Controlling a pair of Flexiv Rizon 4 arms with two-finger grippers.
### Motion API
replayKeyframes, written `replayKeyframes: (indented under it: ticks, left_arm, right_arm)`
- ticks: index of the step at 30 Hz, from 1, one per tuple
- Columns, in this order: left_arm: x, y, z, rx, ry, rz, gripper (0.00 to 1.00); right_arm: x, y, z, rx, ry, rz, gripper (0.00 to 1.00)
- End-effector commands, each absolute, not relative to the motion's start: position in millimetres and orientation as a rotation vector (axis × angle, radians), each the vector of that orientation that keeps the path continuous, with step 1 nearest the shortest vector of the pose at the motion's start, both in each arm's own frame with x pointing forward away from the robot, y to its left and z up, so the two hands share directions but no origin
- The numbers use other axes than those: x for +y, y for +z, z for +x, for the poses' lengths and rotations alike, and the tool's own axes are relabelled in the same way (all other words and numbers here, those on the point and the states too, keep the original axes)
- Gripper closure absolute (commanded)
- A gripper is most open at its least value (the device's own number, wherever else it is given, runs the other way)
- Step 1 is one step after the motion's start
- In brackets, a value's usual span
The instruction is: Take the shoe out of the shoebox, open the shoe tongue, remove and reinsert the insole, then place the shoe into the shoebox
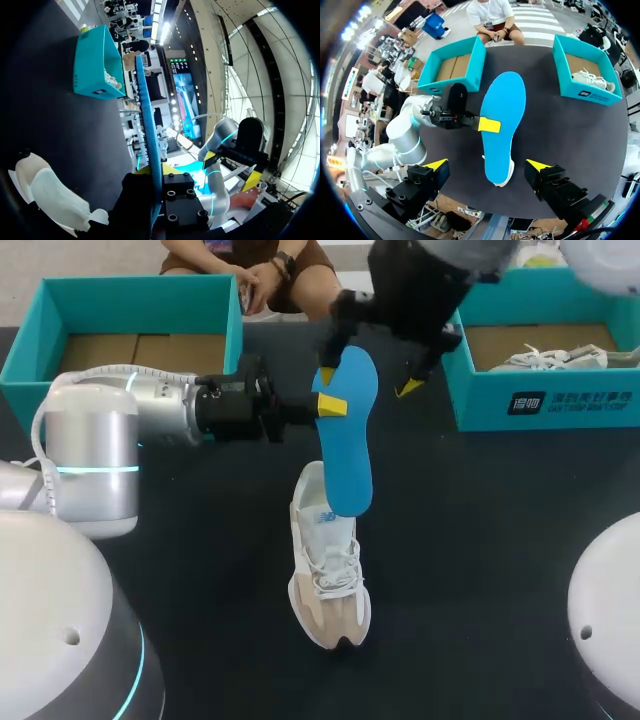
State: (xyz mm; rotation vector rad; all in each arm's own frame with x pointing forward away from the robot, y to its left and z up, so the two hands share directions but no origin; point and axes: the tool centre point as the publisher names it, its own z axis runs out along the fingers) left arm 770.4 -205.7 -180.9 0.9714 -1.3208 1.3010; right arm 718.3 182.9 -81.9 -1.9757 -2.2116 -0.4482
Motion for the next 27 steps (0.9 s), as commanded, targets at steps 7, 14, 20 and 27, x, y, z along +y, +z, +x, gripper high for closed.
replayKeyframes:
  ticks: [7, 14, 20, 27]
  left_arm:
    - [-205, -181, 770, -1.323, 1.299, 0.973, 1.0]
    - [-205, -181, 770, -1.323, 1.299, 0.973, 1.0]
    - [-205, -181, 770, -1.323, 1.299, 0.973, 1.0]
    - [-205, -181, 770, -1.323, 1.299, 0.973, 1.0]
  right_arm:
    - [194, -88, 726, -2.36, 0.1, -2.218, 0.0]
    - [180, -89, 722, -2.35, 0.083, -2.248, 0.0]
    - [177, -85, 726, -2.359, 0.063, -2.244, 0.0]
    - [180, -84, 727, -2.365, 0.044, -2.237, 0.0]
